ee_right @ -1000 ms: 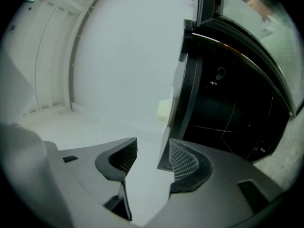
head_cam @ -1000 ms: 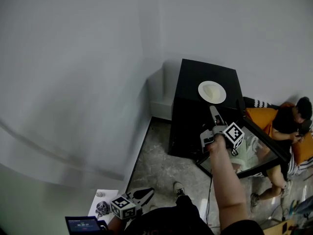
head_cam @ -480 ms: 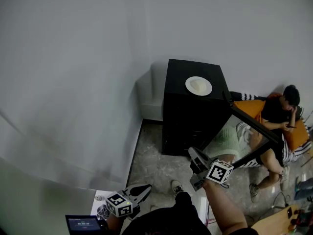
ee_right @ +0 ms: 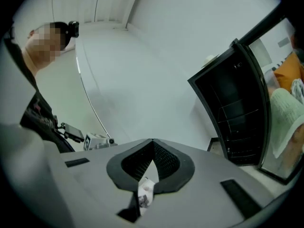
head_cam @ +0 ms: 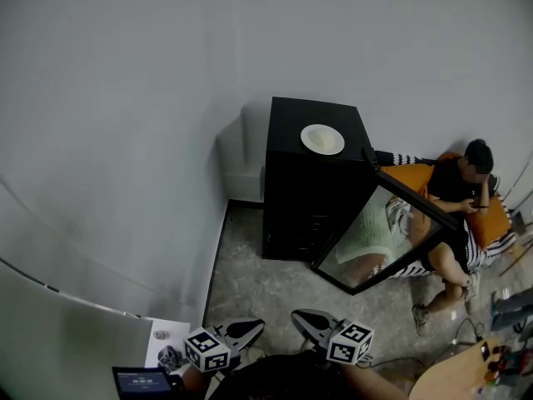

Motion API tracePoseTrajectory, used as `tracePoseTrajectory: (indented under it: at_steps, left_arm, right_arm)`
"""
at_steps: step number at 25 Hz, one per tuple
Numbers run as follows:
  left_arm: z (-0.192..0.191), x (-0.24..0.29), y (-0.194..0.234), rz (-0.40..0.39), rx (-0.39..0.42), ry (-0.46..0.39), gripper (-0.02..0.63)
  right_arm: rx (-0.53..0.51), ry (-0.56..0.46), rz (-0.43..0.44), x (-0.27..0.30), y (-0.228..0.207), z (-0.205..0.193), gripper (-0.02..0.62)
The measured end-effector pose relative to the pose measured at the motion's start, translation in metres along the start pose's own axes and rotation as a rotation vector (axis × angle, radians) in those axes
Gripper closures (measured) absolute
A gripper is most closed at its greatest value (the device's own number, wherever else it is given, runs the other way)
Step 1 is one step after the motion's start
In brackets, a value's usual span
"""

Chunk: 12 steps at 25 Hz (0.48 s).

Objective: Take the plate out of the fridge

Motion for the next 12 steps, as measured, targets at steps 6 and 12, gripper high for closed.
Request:
tracePoseTrajectory:
  at_steps: [6, 12]
  left_arm:
    - [-0.009, 0.014, -0.02, -0.011, -0.03, 0.015, 0.6]
    - [-0.018, 0.053, -0.051, -0.023, 0.006, 0.068, 0.6]
  right_arm:
    - [-0.127, 0.131, 0.045, -0.02, 0.016, -0.019, 0.588]
    - [-0.101, 0.088, 0.062, -0.066, 0.003, -0.01, 0.588]
Point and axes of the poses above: the fingertips, and each gripper's own axes: x forward along the fingers, y to its left, z out of its top, the point moved 2 cm from there along -x, backward along the fingers, and after that the axes turned 9 degrees about -y, right-handed, at the moved point
